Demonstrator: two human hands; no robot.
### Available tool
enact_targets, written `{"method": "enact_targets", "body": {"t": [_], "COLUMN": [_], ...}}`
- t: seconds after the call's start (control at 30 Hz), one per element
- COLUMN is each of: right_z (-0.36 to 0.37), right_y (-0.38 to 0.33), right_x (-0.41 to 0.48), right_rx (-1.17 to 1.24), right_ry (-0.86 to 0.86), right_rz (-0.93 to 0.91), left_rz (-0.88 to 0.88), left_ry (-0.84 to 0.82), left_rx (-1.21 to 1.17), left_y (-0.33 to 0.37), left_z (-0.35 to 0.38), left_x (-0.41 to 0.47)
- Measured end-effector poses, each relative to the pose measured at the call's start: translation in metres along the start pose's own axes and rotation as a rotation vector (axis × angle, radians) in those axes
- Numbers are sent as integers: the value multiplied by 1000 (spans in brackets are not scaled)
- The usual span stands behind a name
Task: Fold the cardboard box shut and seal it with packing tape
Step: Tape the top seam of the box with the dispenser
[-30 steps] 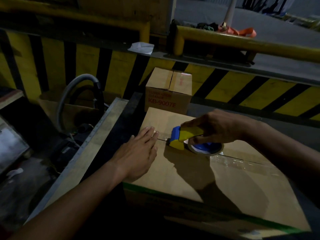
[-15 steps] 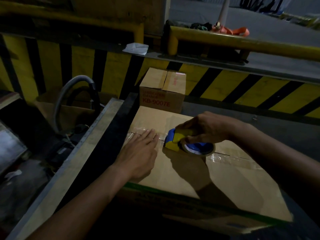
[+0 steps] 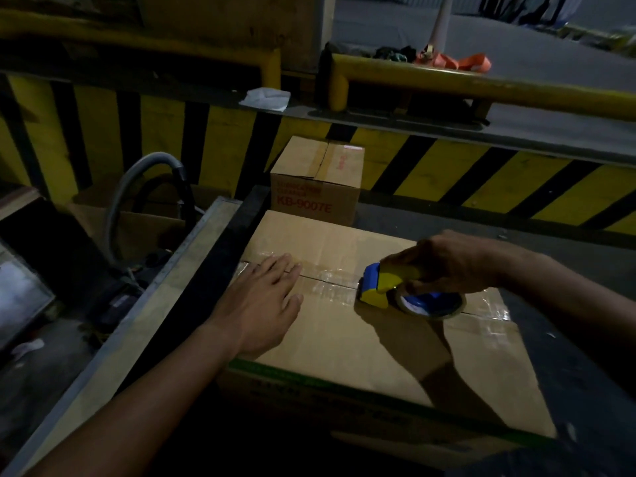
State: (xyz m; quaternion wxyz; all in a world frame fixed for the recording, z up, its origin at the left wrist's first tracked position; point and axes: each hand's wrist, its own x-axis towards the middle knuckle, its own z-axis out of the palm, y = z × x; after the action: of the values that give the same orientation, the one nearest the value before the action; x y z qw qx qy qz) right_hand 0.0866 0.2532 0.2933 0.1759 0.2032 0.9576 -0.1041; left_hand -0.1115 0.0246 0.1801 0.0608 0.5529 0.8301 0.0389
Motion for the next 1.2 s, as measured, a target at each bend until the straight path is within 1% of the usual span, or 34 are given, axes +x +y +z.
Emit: {"method": "enact_targets", "body": {"t": [0.1, 0.27, 0.47, 0.67, 0.77, 0.87, 0.97, 1.07, 1.2], "right_z": [2, 9, 0, -7, 2, 14, 15, 17, 21], "right_y": [0, 6, 4, 29, 35, 40, 44, 45, 46], "right_x": [4, 7, -4, -27, -31, -23, -17, -19, -23], "right_rx": [-27, -41, -70, -98, -69, -34, 6, 54, 84], "right_ry": [39, 63, 74, 60, 53, 85, 88, 84, 143], "right_rz": [-43, -80, -68, -28, -24, -53, -39, -45, -55], "left_rz": [-96, 24, 36, 40, 38, 2, 10, 35, 13], "left_ry": [-23, -28, -1, 38, 14, -38, -60, -47, 8], "left_rx": [60, -18, -23, -42, -26, 16, -23, -59, -42], "left_y": [20, 61, 57, 57, 59, 68, 91, 113, 114], "left_z": [-5, 4, 14, 19, 17, 10, 5, 12, 22], "left_x": [4, 23, 24, 23, 21, 21, 20, 22, 20]}}
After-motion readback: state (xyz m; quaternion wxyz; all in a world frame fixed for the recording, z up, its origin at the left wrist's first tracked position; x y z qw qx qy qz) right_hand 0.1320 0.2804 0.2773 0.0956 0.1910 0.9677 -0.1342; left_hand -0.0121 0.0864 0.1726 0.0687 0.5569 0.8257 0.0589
